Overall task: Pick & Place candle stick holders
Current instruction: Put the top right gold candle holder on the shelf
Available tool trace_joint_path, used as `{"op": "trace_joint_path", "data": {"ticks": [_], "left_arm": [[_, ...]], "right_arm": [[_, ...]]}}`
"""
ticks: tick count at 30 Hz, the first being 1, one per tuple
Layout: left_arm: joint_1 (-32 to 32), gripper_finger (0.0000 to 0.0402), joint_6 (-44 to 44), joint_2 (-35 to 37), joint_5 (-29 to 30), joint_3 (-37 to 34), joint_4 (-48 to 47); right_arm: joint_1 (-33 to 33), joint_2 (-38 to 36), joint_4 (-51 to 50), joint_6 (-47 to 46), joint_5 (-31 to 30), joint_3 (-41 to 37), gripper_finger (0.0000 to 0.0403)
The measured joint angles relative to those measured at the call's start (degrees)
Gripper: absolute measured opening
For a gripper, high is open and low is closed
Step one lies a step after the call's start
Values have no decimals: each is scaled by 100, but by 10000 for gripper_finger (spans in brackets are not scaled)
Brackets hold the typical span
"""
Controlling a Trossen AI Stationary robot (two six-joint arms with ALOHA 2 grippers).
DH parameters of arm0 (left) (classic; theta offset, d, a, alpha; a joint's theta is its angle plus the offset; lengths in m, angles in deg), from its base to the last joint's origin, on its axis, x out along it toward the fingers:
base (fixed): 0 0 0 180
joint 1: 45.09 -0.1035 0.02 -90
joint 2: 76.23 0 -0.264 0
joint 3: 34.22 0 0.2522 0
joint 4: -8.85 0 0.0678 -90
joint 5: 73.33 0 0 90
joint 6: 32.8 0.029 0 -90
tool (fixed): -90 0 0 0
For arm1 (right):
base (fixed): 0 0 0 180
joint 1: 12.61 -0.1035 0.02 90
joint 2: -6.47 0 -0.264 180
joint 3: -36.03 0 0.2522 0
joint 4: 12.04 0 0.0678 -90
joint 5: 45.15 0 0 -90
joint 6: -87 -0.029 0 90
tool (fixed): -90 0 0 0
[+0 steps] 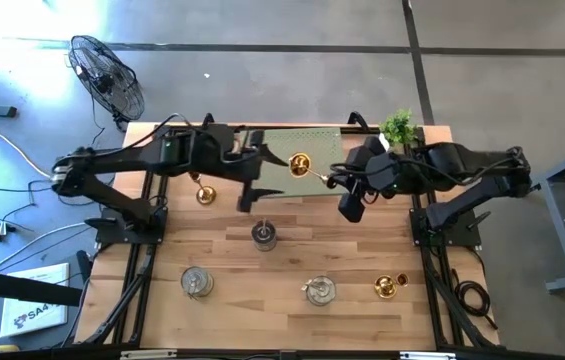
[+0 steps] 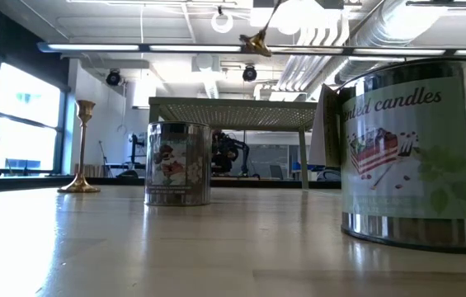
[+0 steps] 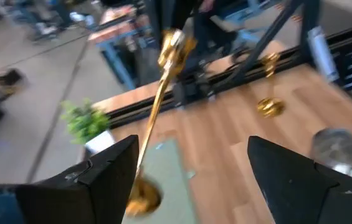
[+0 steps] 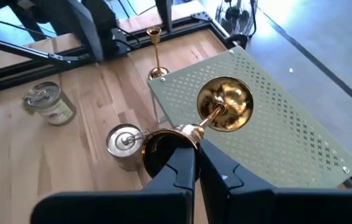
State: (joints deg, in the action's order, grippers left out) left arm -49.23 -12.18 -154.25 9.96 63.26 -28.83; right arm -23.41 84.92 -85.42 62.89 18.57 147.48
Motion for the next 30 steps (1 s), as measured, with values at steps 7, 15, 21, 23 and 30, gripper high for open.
{"op": "trace_joint_path", "data": {"ticks": [7,15,21,23,30], "left_arm": [[-3,296,212,-580,-188,405,-159],[-153,296,162,-953,-430,416,232],[-397,296,-19,-1135,-944,414,401],[-460,296,-38,-1167,-1090,416,446],[-525,259,10,-1258,-1219,414,405]], "right_arm": [[-167,0,167,196,-15,0,0],[-219,0,368,362,18,0,0],[-217,2,374,406,-16,0,0],[-217,2,373,408,-17,0,0],[-217,2,374,469,-6,0,0]]}}
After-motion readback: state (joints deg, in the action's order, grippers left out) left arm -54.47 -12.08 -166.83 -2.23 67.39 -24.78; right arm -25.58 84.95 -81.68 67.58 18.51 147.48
